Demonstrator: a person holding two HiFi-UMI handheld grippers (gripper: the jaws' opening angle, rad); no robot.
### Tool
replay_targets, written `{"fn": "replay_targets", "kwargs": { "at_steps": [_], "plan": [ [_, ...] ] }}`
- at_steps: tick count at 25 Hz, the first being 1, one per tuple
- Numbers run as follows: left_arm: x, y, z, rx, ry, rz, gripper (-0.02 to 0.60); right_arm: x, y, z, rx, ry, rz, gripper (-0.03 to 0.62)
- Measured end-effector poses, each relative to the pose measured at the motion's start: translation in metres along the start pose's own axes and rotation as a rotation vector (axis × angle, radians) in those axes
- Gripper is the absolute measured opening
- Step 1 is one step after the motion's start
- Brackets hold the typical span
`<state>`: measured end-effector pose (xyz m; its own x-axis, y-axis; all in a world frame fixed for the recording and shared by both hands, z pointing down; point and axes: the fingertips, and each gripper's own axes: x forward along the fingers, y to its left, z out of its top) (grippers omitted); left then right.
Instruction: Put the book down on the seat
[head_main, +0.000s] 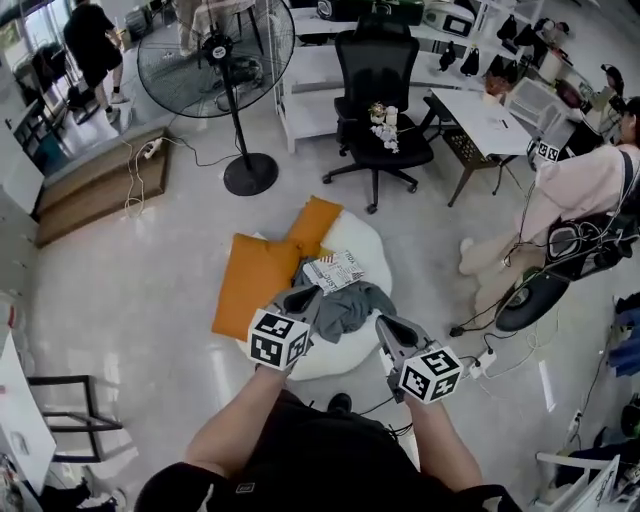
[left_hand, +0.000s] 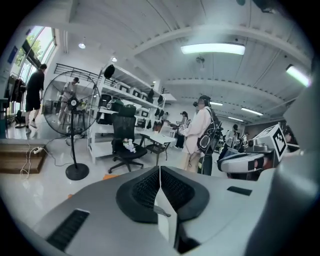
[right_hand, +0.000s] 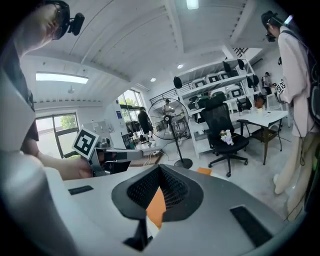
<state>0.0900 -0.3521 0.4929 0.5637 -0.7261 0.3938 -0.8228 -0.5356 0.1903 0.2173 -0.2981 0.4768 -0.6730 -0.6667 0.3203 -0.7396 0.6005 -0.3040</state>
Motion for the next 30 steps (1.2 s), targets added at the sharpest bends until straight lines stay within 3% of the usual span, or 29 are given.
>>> {"fn": "replay_targets", "kwargs": {
  "at_steps": [7, 14, 20, 30],
  "plan": [
    [-0.008, -0.030, 0.035, 0.088, -0.047, 0.000, 0.009, -0.037, -0.024, 0.029, -0.019, -0.063, -0.034, 0.015],
    [-0.016, 0.012, 0.072, 0.101, -0.080, 0.028, 0.009, -0.030, -0.035, 0.080, -0.070, -0.143, -0.089, 0.014],
    [-0.019, 0.046, 0.118, 0.144, -0.155, 0.067, 0.008, -0.019, -0.038, 0.124, -0.132, -0.208, -0.102, 0.014],
    [-0.026, 0.053, 0.124, 0.122, -0.193, 0.054, 0.006, -0.010, -0.018, 0.129, -0.128, -0.218, -0.079, 0.014]
  ]
}}
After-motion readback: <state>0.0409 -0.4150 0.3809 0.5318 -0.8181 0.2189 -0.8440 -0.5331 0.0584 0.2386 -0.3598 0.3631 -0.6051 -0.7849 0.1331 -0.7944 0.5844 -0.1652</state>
